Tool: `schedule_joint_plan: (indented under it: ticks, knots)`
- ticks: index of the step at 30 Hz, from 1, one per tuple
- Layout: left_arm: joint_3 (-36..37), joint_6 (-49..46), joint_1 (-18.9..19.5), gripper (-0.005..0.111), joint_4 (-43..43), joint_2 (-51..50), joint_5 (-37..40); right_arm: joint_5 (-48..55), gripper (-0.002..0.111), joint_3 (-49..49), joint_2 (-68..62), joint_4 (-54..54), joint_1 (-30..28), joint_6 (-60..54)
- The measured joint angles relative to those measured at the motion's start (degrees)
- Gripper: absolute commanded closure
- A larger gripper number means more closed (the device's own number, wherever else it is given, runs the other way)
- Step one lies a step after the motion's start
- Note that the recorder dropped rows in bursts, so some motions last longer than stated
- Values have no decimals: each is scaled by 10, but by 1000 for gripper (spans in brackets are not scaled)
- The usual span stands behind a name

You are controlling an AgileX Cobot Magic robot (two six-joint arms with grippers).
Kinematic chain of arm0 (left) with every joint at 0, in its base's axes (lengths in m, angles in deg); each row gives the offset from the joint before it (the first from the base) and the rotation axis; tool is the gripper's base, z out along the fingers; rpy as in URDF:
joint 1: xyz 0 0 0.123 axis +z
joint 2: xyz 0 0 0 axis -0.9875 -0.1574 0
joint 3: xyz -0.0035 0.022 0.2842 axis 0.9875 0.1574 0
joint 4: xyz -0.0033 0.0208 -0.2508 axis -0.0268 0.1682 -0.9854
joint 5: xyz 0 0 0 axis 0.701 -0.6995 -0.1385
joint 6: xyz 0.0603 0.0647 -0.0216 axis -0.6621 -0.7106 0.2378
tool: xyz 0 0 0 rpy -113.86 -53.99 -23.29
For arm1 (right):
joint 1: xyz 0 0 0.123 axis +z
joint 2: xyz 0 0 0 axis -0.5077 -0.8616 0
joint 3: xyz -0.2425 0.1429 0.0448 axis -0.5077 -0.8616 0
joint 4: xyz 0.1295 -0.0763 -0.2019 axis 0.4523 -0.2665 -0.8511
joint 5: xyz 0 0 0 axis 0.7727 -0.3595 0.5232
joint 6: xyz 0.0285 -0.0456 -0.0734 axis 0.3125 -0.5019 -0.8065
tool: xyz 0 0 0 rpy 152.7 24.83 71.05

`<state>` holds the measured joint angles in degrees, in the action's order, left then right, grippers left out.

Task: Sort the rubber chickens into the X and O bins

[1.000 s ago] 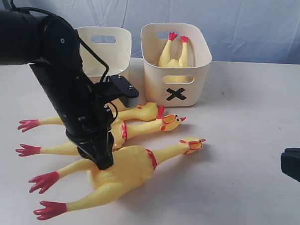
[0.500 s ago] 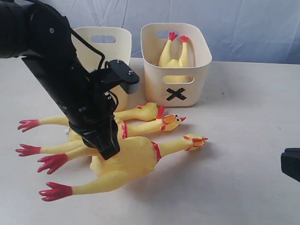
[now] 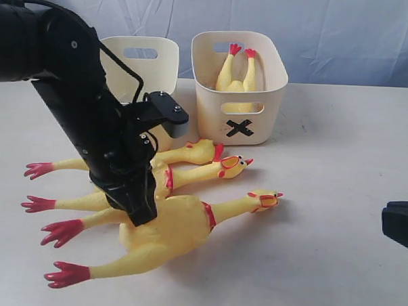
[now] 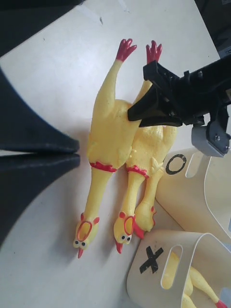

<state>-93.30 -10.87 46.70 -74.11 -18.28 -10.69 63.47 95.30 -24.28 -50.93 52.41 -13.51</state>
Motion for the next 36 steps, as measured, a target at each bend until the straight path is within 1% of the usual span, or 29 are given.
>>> schedule_joint_plan:
  ticks: [8, 11, 13, 16, 18, 22, 28, 33, 34, 35, 36]
  knots:
    - [0, -1, 0, 105, 1, -58, 22, 0, 109, 0, 0, 0, 0, 0]
    - [0, -6, 0, 96, 1, -70, 25, 0, 109, 0, 0, 0, 0, 0]
    - [-3, -7, 0, 87, 0, -76, 29, 0, 109, 0, 0, 0, 0, 0]
    - [-5, -15, 0, 70, -10, -82, 36, 0, 109, 0, 0, 0, 0, 0]
    - [-6, -21, 0, 62, -20, -85, 37, 0, 109, 0, 0, 0, 0, 0]
    - [-6, -33, 0, 54, -46, -93, 37, 0, 109, 0, 0, 0, 0, 0]
    - [-6, -34, 0, 54, -57, -95, 35, 0, 109, 0, 0, 0, 0, 0]
    - [-8, -34, 2, 55, -70, -124, 34, 0, 109, 0, 0, 0, 0, 0]
    - [-11, -34, 5, 57, -72, -127, 36, 0, 109, 0, 0, 0, 0, 0]
    - [-12, -34, 4, 62, -73, -133, 41, 0, 109, 0, 0, 0, 0, 0]
    - [-12, -34, 4, 76, -75, -137, 42, 0, 109, 0, 0, 0, 0, -1]
